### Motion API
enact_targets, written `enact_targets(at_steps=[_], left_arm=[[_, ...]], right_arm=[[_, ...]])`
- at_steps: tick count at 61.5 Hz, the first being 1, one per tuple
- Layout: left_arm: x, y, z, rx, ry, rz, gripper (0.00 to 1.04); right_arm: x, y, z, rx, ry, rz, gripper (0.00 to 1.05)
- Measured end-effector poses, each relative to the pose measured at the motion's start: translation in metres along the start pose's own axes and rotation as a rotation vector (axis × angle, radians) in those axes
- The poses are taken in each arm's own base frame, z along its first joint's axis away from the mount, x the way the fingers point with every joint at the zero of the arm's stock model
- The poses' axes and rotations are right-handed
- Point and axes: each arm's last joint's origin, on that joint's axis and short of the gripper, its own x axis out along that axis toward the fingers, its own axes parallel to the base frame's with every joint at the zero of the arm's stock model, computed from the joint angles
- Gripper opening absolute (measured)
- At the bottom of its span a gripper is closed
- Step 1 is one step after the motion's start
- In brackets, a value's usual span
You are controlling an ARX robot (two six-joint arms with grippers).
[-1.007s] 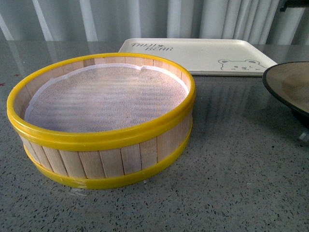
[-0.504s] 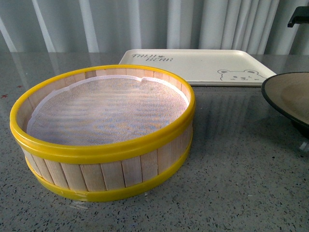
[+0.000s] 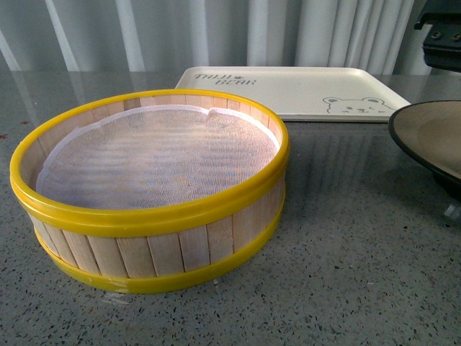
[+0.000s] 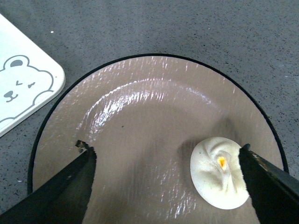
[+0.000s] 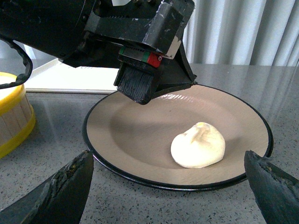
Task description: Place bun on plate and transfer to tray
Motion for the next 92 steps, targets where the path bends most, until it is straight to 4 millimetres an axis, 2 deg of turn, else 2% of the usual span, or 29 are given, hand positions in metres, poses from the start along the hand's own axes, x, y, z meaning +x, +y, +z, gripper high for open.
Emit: enact_targets(at_steps=[7, 12, 22, 31, 37, 40, 45, 48, 52, 69, 77, 80, 82, 92], left_arm=[[-0.004, 0.007, 0.005, -0.031, -0.022, 0.008, 0.98], [-0.009, 0.020, 0.011, -0.076, -0.063, 0.024, 0.98], [-0.024, 0.042, 0.008, -0.118, -0.081, 0.084, 0.98], [-0.079, 0.077, 0.018, -0.156, -0.154, 0.229, 0.98], [-0.128, 0.102, 0.023, -0.186, -0.217, 0.337, 0.98], [-0.155, 0.113, 0.021, -0.205, -0.240, 0.407, 0.98], [-0.184, 0.123, 0.013, -0.223, -0.250, 0.474, 0.98], [-0.209, 0.128, 0.001, -0.240, -0.256, 0.554, 0.98], [-0.229, 0.131, -0.012, -0.259, -0.254, 0.607, 0.98], [-0.342, 0.136, -0.095, -0.391, -0.227, 0.913, 0.98], [-0.372, 0.134, -0.115, -0.426, -0.241, 0.972, 0.98], [-0.380, 0.134, -0.124, -0.370, -0.350, 0.922, 0.89], [-0.384, 0.134, -0.138, -0.318, -0.429, 0.891, 0.80], [-0.378, 0.122, -0.182, -0.271, -0.464, 0.900, 0.53]], right_arm=[[0.000, 0.000, 0.000, 0.000, 0.000, 0.000, 0.96], [0.000, 0.000, 0.000, 0.000, 0.000, 0.000, 0.96], [0.000, 0.000, 0.000, 0.000, 0.000, 0.000, 0.96], [0.000, 0.000, 0.000, 0.000, 0.000, 0.000, 0.96], [0.000, 0.000, 0.000, 0.000, 0.000, 0.000, 0.96], [0.000, 0.000, 0.000, 0.000, 0.000, 0.000, 0.96], [0.000, 0.000, 0.000, 0.000, 0.000, 0.000, 0.96], [0.000, 0.000, 0.000, 0.000, 0.000, 0.000, 0.96], [0.000, 0.000, 0.000, 0.000, 0.000, 0.000, 0.96], [0.000, 0.000, 0.000, 0.000, 0.000, 0.000, 0.96], [0.000, 0.000, 0.000, 0.000, 0.000, 0.000, 0.96], [0.000, 0.000, 0.000, 0.000, 0.000, 0.000, 0.96], [0.000, 0.000, 0.000, 0.000, 0.000, 0.000, 0.96], [0.000, 0.000, 0.000, 0.000, 0.000, 0.000, 0.96]])
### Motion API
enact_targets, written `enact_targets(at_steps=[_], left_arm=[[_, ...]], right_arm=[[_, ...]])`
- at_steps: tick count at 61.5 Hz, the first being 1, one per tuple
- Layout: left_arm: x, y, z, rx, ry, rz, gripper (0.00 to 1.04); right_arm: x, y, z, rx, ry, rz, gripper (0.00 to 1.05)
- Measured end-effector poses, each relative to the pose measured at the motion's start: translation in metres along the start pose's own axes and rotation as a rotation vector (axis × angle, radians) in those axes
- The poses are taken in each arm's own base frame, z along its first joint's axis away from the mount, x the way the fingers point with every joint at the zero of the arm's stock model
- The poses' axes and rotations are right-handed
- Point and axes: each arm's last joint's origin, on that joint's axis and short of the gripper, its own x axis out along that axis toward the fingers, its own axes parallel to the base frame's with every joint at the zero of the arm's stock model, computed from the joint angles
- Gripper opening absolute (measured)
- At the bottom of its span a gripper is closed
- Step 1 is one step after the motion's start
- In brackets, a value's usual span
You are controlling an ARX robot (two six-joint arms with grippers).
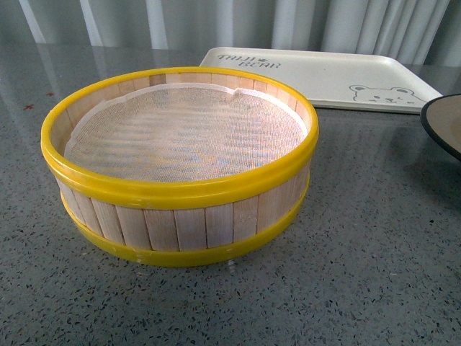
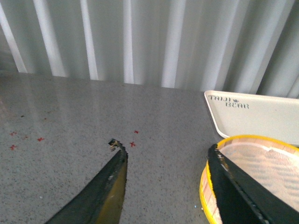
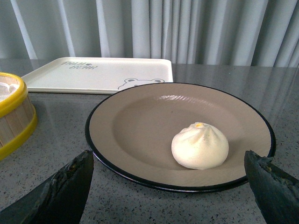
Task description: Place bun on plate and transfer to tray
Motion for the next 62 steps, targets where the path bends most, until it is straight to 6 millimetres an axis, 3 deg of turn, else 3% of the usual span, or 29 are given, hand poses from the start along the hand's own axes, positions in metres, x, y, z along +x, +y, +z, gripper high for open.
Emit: enact_targets(at_steps=[6, 18, 38, 62], left_arm=[[-0.003, 0.000, -0.025, 0.007, 0.015, -0.010, 0.35], [-0.009, 0.001, -0.056, 0.013, 0.030, -0.007, 0.04], [-0.017, 0.002, -0.088, 0.016, 0.029, -0.008, 0.04], [-0.023, 0.003, -0.107, 0.017, 0.019, -0.008, 0.04]], right_arm=[[0.000, 0.000, 0.000, 0.000, 0.000, 0.000, 0.96], [0.000, 0.000, 0.000, 0.000, 0.000, 0.000, 0.96], [0.000, 0.000, 0.000, 0.000, 0.000, 0.000, 0.96], [0.000, 0.000, 0.000, 0.000, 0.000, 0.000, 0.96]])
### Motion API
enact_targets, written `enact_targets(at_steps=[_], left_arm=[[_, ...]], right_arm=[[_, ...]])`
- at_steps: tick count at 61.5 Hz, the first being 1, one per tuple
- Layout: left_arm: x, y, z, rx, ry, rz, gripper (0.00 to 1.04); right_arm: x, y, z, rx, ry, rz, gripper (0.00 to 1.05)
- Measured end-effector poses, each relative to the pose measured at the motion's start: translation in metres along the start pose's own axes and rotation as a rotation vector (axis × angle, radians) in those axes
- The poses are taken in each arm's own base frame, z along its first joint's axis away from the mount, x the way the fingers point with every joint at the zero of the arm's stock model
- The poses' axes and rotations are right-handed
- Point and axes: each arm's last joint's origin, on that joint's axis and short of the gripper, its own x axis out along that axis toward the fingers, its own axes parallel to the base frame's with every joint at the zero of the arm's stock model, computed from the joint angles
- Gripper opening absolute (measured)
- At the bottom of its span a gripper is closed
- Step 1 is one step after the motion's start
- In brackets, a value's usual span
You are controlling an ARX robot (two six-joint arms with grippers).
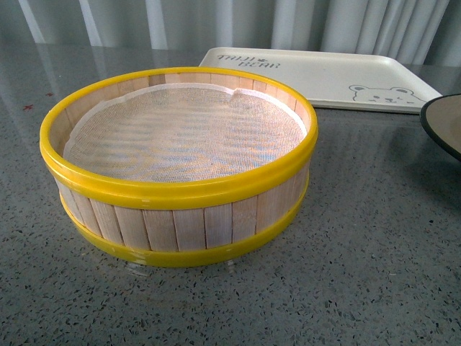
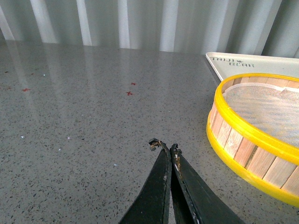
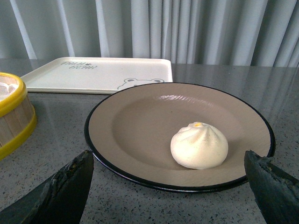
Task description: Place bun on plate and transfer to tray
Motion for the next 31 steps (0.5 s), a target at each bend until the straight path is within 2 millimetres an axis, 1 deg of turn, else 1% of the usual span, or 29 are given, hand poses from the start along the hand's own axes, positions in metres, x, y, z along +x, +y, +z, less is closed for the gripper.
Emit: enact_targets(at_steps=[5, 9, 23, 26, 31], left_arm=[[-0.007, 0.000, -0.006, 0.000, 0.026, 0.000, 0.04], [-0.009, 0.000, -0.007, 0.000, 0.008, -0.001, 0.04], [-0.010, 0.000, -0.011, 0.000, 0.002, 0.000, 0.04], [-0.011, 0.000, -0.016, 0.001, -0.005, 0.000, 0.04], [-0.011, 0.000, -0.015, 0.001, -0.018, -0.001, 0.04]], right_arm=[[0.000, 0.000, 0.000, 0.000, 0.000, 0.000, 0.96], [0.000, 0.000, 0.000, 0.000, 0.000, 0.000, 0.96], [0.000, 0.000, 0.000, 0.000, 0.000, 0.000, 0.96], [0.000, 0.000, 0.000, 0.000, 0.000, 0.000, 0.96], [0.000, 0.000, 0.000, 0.000, 0.000, 0.000, 0.96]])
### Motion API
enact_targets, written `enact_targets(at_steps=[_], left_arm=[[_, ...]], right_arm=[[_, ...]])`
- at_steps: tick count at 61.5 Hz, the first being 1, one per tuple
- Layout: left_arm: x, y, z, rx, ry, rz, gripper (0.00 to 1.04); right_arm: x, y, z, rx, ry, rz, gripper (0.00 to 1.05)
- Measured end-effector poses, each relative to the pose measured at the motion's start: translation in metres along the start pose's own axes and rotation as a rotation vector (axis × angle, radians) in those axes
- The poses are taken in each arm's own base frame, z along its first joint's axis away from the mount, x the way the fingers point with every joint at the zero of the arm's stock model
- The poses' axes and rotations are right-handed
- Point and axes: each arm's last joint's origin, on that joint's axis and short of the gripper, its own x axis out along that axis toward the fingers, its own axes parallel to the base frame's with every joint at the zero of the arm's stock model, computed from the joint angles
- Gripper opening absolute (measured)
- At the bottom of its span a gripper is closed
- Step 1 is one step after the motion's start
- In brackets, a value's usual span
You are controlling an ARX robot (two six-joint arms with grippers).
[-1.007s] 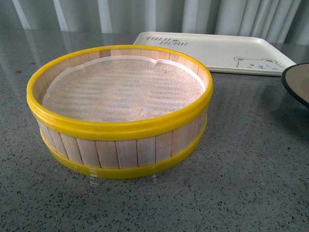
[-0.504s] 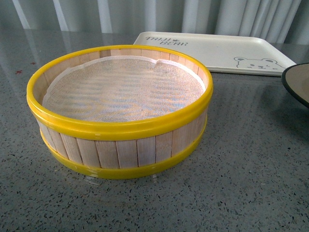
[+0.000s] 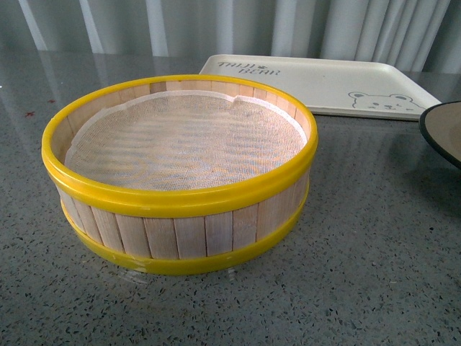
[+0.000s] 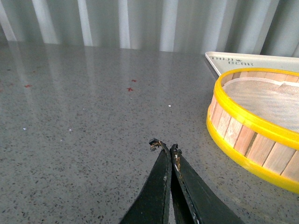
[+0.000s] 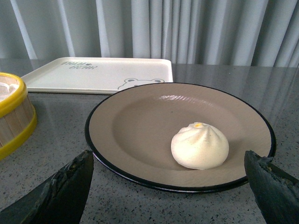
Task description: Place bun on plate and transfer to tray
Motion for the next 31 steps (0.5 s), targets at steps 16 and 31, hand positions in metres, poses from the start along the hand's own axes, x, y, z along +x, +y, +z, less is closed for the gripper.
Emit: enact_targets(at_steps=[16, 31], left_arm=[[-0.0002, 0.0000, 0.0002, 0.000, -0.002, 0.001, 0.04], [-0.0002, 0.0000, 0.0002, 0.000, -0.002, 0.001, 0.34]], right_arm=[[0.0000, 0.0000, 0.0000, 0.000, 0.000, 0.000, 0.96], [0.0000, 0.0000, 0.0000, 0.000, 0.000, 0.000, 0.96]])
